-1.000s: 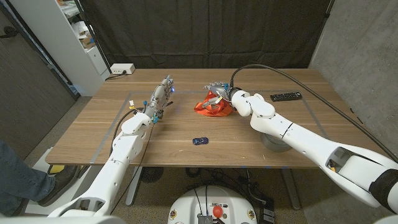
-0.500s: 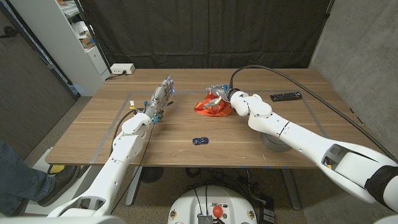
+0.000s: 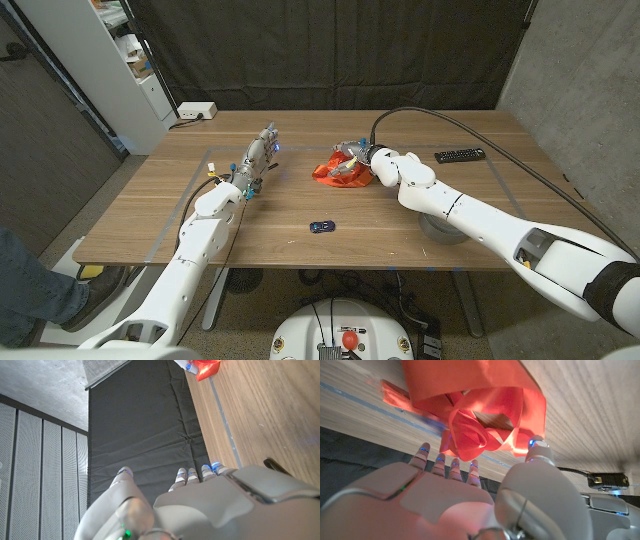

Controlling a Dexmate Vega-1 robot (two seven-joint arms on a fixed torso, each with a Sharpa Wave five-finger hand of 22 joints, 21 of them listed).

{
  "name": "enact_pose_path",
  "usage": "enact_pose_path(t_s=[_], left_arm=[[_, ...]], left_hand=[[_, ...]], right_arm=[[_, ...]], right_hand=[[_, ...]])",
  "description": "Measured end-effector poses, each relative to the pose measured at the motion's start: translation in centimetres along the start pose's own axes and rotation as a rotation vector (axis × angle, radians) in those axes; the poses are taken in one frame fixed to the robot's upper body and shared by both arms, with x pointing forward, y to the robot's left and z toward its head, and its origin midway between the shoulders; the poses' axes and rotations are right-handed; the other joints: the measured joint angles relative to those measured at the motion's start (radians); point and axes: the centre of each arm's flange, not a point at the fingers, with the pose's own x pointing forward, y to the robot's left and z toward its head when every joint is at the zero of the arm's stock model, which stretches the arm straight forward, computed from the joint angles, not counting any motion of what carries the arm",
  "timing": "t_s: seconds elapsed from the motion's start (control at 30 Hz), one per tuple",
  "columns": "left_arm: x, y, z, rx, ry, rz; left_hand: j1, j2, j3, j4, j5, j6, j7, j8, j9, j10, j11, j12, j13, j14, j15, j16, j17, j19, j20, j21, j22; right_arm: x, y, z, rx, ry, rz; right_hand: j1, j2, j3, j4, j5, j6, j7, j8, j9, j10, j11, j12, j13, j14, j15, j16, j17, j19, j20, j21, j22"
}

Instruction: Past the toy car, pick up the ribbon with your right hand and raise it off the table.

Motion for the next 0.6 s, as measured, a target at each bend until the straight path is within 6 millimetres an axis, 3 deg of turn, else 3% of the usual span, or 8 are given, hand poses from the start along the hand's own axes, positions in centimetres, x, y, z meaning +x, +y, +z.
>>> enact_pose_path(t_s=[0.17, 0.27, 0.6], left_arm=[[-0.10, -0.04, -0.10, 0.000, 0.004, 0.001], [-0.14, -0.04, -0.15, -0.002, 0.007, 0.001], [-0.22, -0.17, -0.06, -0.003, 0.011, -0.003]], left_hand=[[0.000, 0.000, 0.000, 0.000, 0.000, 0.000, 0.000, 0.000, 0.000, 0.000, 0.000, 0.000, 0.000, 0.000, 0.000, 0.000, 0.000, 0.006, 0.006, 0.000, 0.000], [0.000, 0.000, 0.000, 0.000, 0.000, 0.004, -0.004, 0.000, 0.000, 0.000, 0.000, 0.000, 0.000, 0.000, 0.000, 0.000, 0.000, 0.006, 0.006, 0.000, 0.000], [0.000, 0.000, 0.000, 0.000, 0.000, 0.007, 0.000, 0.000, 0.000, 0.000, 0.000, 0.000, 0.000, 0.000, 0.000, 0.000, 0.000, 0.006, 0.005, 0.000, 0.000]], right_arm=[[0.16, 0.30, -0.28, 0.007, 0.006, 0.014], [0.21, 0.46, -0.46, 0.011, 0.010, 0.021], [0.36, 0.79, -0.95, 0.017, 0.018, 0.032]], right_hand=[[0.000, 0.000, 0.000, 0.000, 0.008, 0.000, 0.000, 0.000, 0.000, 0.005, 0.005, 0.000, 0.000, 0.009, 0.001, 0.000, 0.000, 0.021, 0.000, 0.008, 0.000], [0.005, 0.005, 0.000, 0.000, 0.008, 0.000, 0.000, 0.000, 0.000, 0.005, 0.005, 0.000, 0.000, 0.015, -0.004, 0.000, 0.000, 0.057, 0.001, 0.017, 0.000], [0.051, 0.031, -0.006, 0.000, 0.018, 0.025, -0.014, 0.008, 0.000, 0.048, 0.003, 0.011, 0.005, 0.123, -0.050, 0.042, 0.009, 0.341, 0.000, 0.098, 0.002]])
